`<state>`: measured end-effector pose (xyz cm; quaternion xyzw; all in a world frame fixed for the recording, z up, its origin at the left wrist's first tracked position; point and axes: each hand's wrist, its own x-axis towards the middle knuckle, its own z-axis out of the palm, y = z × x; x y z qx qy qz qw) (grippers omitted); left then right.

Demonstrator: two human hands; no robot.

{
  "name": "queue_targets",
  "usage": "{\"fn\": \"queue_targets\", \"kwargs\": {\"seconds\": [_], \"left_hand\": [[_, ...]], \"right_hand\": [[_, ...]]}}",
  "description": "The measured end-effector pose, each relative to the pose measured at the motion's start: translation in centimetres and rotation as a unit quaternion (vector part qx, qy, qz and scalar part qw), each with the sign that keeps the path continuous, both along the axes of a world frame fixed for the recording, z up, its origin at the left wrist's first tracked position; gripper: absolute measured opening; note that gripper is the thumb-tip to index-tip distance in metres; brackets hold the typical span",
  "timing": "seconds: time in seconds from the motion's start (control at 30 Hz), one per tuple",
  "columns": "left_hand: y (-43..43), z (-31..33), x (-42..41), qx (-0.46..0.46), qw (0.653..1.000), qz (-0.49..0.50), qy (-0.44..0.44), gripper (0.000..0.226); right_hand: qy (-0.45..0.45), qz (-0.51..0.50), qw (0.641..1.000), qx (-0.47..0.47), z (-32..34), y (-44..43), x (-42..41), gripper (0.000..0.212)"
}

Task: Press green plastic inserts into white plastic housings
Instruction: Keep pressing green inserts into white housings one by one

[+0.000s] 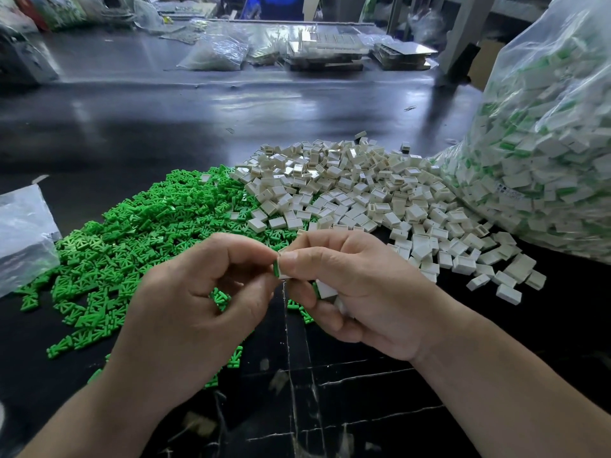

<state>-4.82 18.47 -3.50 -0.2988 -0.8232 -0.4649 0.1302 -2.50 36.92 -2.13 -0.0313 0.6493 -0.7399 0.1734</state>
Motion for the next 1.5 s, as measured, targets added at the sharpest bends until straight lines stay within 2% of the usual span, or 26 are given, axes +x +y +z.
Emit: {"fn": "queue_targets", "kwargs": {"seconds": [0.13,0.3,0.47,0.6,0.67,0.83,1.0,1.13,1.2,1.27,1.33,1.37,1.4,1.5], "left_hand": [[0.0,0.3,-0.1,-0.092,0.991,0.024,0.089,0.015],[0.0,0.1,0.0,-0.117,0.983,0.072,0.124,0.019],[0.4,0.5,0.1,-0.082,0.990,0.074,0.090,0.016],[0.3,0.4,0.2,-0.002,1.000,0.030,-0.009,0.015],[0.2,0.2,0.1,-0.025,1.000,0.006,0.001,0.019],[0.5,0.2,0.1,-0.041,0.998,0.019,0.040,0.016],[0.4,0.4,0.2,-0.012,0.999,0.014,0.041,0.012],[0.3,0.5,0.4,0.010,0.999,0.009,0.029,0.009],[0.2,0.3,0.4,0.017,1.000,0.014,0.016,0.009],[-0.1,0.0,0.1,0.017,1.000,0.026,-0.006,0.012],[-0.4,-0.5,-0.3,-0.028,0.999,0.031,-0.026,0.020],[-0.4,-0.8,-0.5,-0.079,0.996,0.035,-0.028,0.027],[-0.3,-1.2,-0.7,-0.140,0.989,0.040,-0.023,0.035],[0.5,-2.0,-0.6,-0.277,0.960,0.045,0.023,0.046]], "right_hand": [[0.008,-0.014,0.997,0.074,-0.1,-0.2,0.1,0.017],[-0.009,-0.024,0.996,0.084,0.1,-0.7,0.2,0.020],[-0.029,-0.036,0.998,0.046,0.2,-1.0,0.3,0.028],[-0.038,-0.047,0.998,0.029,0.4,-0.6,0.0,0.028],[-0.047,-0.044,0.998,0.023,0.4,-0.4,-0.1,0.026],[-0.047,-0.032,0.998,0.027,0.3,-0.3,-0.1,0.025],[-0.049,-0.006,0.999,-0.004,0.4,-0.1,0.0,0.011],[-0.043,0.018,0.998,-0.029,0.3,0.0,0.0,0.009],[-0.039,0.024,0.997,-0.056,0.1,0.3,-0.2,0.010],[-0.031,0.033,0.988,-0.145,0.0,1.2,-0.7,0.009],[-0.023,0.026,0.963,-0.267,0.1,2.2,-1.2,0.005],[-0.018,0.014,0.950,-0.311,0.2,2.6,-1.4,0.003],[-0.016,0.000,0.940,-0.342,0.1,3.0,-1.5,0.010],[-0.017,-0.016,0.934,-0.357,-0.1,3.6,-1.7,0.014]]}}
